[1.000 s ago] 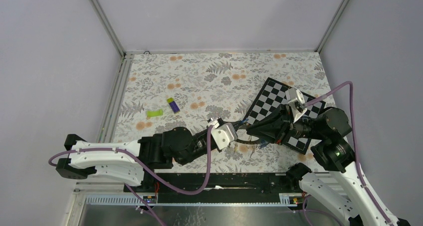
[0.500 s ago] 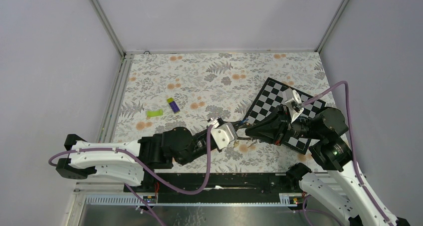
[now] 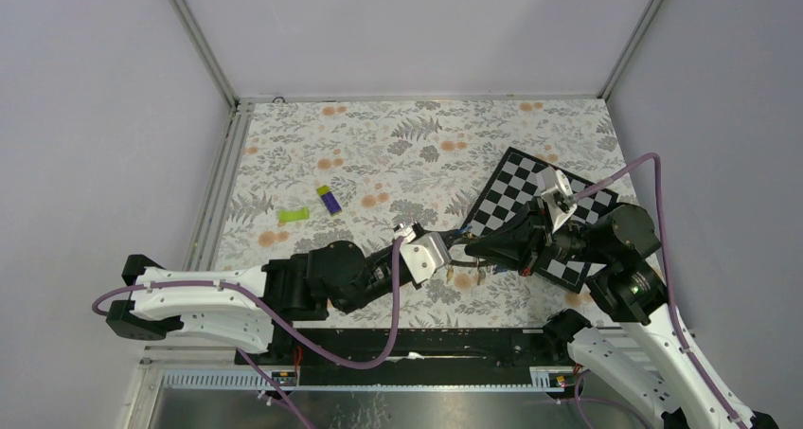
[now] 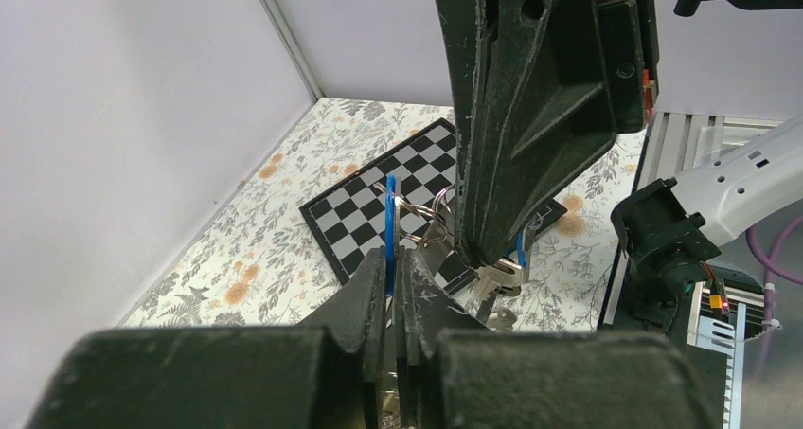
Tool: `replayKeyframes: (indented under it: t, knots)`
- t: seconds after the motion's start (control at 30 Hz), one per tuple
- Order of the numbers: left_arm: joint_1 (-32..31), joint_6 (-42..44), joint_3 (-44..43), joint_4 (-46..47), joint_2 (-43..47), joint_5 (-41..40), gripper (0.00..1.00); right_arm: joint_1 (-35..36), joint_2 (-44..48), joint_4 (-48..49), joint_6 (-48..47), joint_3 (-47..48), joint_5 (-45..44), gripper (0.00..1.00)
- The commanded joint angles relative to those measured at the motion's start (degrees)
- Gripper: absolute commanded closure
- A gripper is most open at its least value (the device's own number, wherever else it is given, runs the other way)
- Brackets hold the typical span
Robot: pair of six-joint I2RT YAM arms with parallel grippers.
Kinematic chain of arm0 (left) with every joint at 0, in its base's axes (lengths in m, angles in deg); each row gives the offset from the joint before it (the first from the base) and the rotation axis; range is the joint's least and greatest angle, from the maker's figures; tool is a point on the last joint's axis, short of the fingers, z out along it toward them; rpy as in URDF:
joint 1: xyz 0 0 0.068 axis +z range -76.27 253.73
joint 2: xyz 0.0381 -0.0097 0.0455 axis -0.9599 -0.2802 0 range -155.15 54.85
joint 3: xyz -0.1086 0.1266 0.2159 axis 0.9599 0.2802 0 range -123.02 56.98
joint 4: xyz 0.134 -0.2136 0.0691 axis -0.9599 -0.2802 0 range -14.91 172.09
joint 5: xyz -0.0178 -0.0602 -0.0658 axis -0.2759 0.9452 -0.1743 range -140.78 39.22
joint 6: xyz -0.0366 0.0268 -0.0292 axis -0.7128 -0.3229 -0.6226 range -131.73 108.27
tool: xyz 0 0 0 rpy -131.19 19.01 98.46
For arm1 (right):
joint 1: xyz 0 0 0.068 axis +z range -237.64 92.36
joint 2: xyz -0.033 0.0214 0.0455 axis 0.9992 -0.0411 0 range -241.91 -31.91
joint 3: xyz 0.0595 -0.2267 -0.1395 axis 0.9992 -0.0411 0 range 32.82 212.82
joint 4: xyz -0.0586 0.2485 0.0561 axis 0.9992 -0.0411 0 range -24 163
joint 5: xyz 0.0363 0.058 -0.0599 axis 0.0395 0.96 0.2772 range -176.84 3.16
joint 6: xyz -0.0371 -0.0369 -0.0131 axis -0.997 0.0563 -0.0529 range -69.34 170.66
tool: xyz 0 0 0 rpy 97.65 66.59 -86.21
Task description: Remove the keys from the keyring
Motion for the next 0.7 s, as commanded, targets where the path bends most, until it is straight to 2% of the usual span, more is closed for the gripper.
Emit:
replayKeyframes:
  t: [0.0, 0.17, 0.3, 0.33, 0.37, 0.4, 0.5, 0.67]
  knots:
    - [0.0, -1.09, -3.08, 4.83, 0.77, 0.65, 1.0, 0.14, 0.5, 3.43, 0.38, -0.07, -0.03, 1.0]
    - [-0.02, -1.13, -2.78, 4.84, 0.91, 0.39, 1.0, 0.16, 1.27, 1.78, -1.67, 1.06, 1.28, 1.0]
    - [-0.02, -1.02, -2.63, 4.73, 1.19, 0.03, 1.0, 0.1, 1.76, -3.47, -5.01, 3.39, 3.24, 1.0]
    - [-0.01, -1.02, -2.61, 4.76, 1.33, 0.0, 1.0, 0.16, 1.9, -5.32, -5.82, 3.92, 3.35, 0.96]
    - [-0.02, -0.95, -2.6, 4.74, 1.41, 0.06, 1.0, 0.22, 2.06, -6.49, -6.73, 4.36, 3.25, 0.81]
    - [0.0, -0.95, -2.55, 4.75, 1.52, 0.04, 1.0, 0.14, 2.34, -7.41, -7.24, 4.47, 2.83, 0.72]
    - [0.0, -0.89, -2.37, 4.79, 1.66, 0.01, 1.0, 0.14, 3.74, -7.02, -7.49, 4.08, 1.92, 0.61]
    - [-0.01, -0.85, -2.22, 4.73, 1.91, -0.19, 1.0, 0.1, 5.16, -6.89, -8.57, 4.18, -0.06, 0.55]
